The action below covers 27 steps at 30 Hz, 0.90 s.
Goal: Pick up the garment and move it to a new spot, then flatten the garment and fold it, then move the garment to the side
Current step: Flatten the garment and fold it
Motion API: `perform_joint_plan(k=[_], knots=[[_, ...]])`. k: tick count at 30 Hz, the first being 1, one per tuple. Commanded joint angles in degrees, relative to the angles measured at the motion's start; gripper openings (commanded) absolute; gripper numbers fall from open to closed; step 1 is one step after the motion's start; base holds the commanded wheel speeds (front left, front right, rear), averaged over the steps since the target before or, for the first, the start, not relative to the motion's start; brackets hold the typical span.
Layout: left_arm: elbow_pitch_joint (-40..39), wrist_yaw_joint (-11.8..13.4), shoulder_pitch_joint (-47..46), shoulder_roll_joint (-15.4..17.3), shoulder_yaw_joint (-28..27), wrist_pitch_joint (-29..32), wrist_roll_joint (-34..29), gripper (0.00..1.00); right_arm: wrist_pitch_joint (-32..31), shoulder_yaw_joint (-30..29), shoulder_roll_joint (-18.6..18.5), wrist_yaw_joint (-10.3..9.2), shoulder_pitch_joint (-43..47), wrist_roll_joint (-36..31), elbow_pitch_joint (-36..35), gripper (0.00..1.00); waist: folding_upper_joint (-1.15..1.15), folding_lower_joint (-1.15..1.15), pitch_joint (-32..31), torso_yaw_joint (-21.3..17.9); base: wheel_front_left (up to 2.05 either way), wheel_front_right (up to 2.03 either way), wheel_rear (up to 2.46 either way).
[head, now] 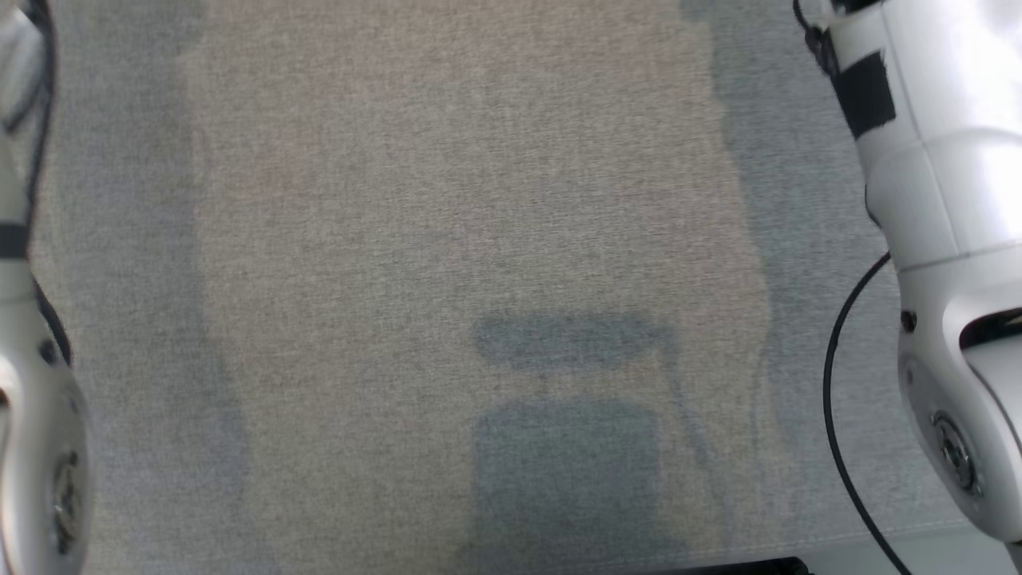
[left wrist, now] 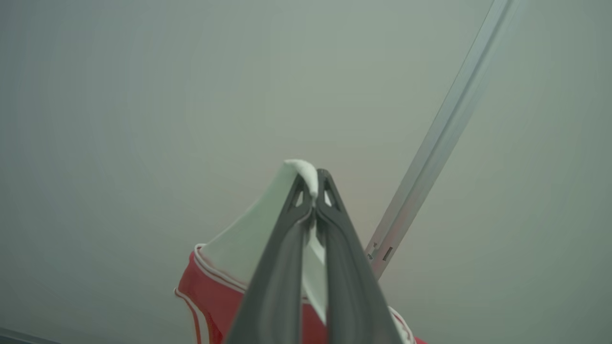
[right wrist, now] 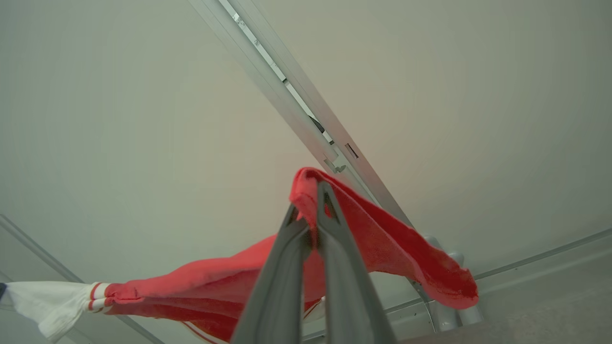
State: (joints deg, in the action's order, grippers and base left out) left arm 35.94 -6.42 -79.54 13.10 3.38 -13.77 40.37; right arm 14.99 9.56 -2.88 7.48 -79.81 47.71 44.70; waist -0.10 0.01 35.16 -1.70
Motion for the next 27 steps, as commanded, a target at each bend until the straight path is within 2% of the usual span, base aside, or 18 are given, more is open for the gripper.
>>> perform_joint_plan(k=[1, 4, 8, 15, 18, 23, 27], knots=[[-0.2, -0.4, 2.0, -0.1, -0.6, -0.7, 0.9, 0.00, 0.2, -0.3, -0.3, 0.01, 1.3, -0.4, -0.1, 0.00, 0.10, -0.01, 2.7, 2.5, 0.00, 0.00, 0.00], [-1.9, -0.9, 7.3, -0.5, -0.6, -1.1, 2.2, 0.00, 0.2, -1.1, -0.3, 0.01, 5.4, 0.4, 0.0, 0.00, 0.10, -0.01, 2.7, 3.1, 0.00, 0.00, 0.00], [-7.5, -1.1, 14.3, 0.4, 0.9, -1.4, 4.3, 0.00, 0.2, -0.7, -1.0, 0.01, 10.4, 2.3, -2.1, 0.00, 0.10, -0.01, 1.8, 3.6, 0.00, 0.00, 0.00], [-19.2, -1.1, 27.4, 3.4, 1.1, -1.6, 8.5, 0.00, 0.2, -0.4, -2.7, 0.01, 21.3, 7.3, -8.4, 0.00, 0.10, -0.01, -2.1, 3.7, 0.00, 0.00, 0.00], [-23.7, -1.1, 34.3, 3.6, -0.1, -1.6, 9.2, 0.00, 0.2, -0.8, -3.1, 0.01, 26.9, 9.2, -12.3, 0.00, 0.10, -0.01, -4.1, 3.8, 0.00, 0.00, 0.00], [-30.3, -1.1, 47.3, 0.9, -1.9, -1.6, 9.0, 0.00, 0.2, -1.7, -3.3, 0.01, 37.9, 8.8, -19.7, 0.00, 0.10, -0.01, -8.1, 4.4, 0.00, 0.00, 0.00], [-33.7, -1.1, 57.1, -3.2, -3.9, -1.5, 9.2, 0.00, 0.2, -3.2, -2.5, 0.00, 47.1, 7.8, -25.2, 0.00, 0.10, -0.01, -11.8, 5.0, 0.00, 0.00, 0.00]])
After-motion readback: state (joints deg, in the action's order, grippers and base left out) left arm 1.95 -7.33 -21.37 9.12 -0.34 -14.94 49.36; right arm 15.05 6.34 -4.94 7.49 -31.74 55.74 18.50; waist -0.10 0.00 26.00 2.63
